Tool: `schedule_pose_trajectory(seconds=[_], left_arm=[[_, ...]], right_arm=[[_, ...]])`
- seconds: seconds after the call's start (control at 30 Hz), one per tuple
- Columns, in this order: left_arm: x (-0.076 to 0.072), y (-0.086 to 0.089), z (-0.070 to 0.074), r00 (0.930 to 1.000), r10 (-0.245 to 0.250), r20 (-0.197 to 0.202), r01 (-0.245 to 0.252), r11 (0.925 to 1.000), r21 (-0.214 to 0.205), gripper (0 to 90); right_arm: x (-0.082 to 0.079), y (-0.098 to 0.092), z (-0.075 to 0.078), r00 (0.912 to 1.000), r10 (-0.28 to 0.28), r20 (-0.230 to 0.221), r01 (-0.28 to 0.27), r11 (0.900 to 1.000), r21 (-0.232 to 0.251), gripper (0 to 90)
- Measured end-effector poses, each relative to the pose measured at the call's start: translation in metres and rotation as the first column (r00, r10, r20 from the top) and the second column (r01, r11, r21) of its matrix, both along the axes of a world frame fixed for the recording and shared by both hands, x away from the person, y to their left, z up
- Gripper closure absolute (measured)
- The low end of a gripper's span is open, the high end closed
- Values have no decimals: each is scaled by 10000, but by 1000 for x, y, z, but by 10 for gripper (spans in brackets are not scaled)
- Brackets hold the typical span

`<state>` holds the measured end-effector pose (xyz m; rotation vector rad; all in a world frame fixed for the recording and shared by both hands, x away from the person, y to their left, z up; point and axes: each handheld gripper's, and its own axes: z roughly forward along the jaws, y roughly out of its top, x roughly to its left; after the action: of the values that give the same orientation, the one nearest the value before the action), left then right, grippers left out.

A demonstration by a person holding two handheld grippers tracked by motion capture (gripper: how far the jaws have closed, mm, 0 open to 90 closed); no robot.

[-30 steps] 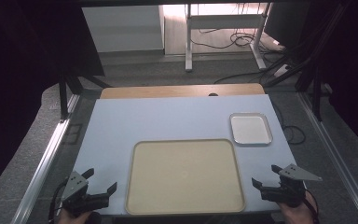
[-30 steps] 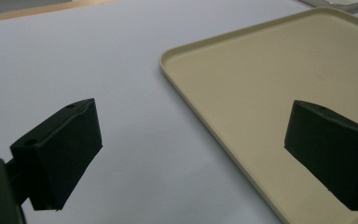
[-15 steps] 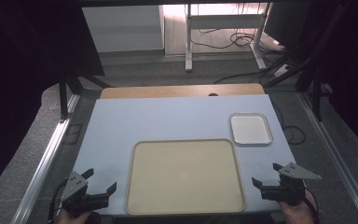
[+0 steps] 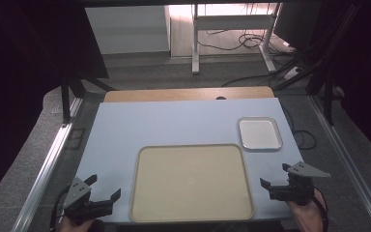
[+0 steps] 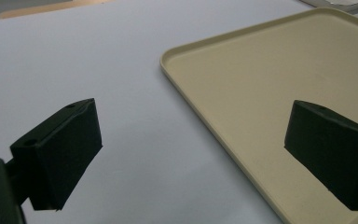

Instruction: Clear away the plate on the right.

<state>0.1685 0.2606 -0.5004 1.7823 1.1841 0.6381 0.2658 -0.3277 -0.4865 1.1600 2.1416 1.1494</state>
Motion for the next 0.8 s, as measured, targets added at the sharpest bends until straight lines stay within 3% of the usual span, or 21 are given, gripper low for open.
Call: schedule_pose_trajectory(seconds=[0.8], left_arm=[[0,-1,0,10000,65,-59,-64,9999,123,36]], right_arm=[[25,2,9,10000,37,-40,-36,9994,330,4]])
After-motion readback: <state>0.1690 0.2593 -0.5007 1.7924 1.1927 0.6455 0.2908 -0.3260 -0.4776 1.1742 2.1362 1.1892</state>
